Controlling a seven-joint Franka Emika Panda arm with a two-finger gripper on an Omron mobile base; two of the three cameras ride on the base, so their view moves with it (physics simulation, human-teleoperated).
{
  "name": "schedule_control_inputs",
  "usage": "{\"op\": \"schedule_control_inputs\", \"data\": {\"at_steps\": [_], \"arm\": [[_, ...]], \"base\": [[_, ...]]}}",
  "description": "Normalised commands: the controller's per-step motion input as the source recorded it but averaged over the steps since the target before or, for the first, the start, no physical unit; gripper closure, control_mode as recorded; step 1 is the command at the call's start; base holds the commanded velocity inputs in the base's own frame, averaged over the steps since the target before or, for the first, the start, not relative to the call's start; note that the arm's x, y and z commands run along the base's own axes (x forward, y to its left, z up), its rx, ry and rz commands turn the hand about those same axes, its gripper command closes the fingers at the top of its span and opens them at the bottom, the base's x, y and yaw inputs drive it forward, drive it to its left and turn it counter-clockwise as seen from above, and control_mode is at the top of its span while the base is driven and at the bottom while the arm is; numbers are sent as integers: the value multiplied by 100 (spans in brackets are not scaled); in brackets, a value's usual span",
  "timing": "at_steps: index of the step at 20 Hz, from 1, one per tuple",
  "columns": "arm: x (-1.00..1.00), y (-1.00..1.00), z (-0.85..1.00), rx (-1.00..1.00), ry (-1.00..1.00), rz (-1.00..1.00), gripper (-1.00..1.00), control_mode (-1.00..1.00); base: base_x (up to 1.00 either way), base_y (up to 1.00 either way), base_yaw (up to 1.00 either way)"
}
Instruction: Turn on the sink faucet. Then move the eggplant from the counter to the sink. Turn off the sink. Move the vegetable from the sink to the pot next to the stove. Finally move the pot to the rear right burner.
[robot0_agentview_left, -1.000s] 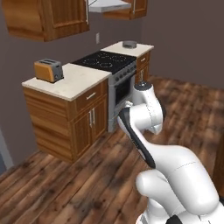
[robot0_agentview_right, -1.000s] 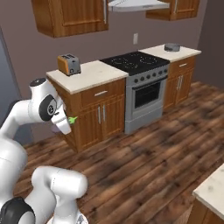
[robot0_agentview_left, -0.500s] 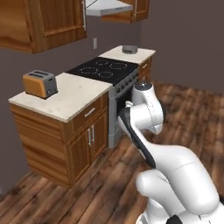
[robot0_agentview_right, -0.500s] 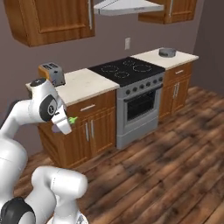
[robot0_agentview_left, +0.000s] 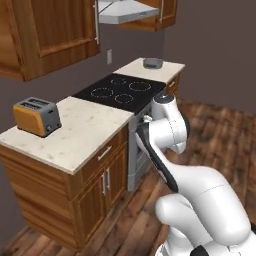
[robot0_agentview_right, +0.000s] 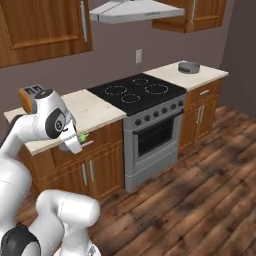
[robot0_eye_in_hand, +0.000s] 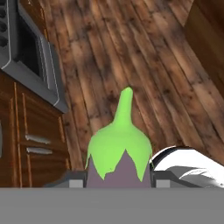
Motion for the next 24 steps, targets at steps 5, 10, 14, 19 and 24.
{"op": "schedule_control_inputs", "data": {"at_steps": [5, 10, 14, 19, 24], "arm": [[0, 0, 0, 0, 0, 0, 100, 100], [0, 0, 0, 0, 0, 0, 100, 100], [0, 0, 0, 0, 0, 0, 100, 100], [0, 0, 0, 0, 0, 0, 100, 100], [0, 0, 0, 0, 0, 0, 100, 100]], "base": [[100, -6, 0], [100, -21, 2], [100, -34, 7], [100, -34, 13], [98, -15, 16]]}}
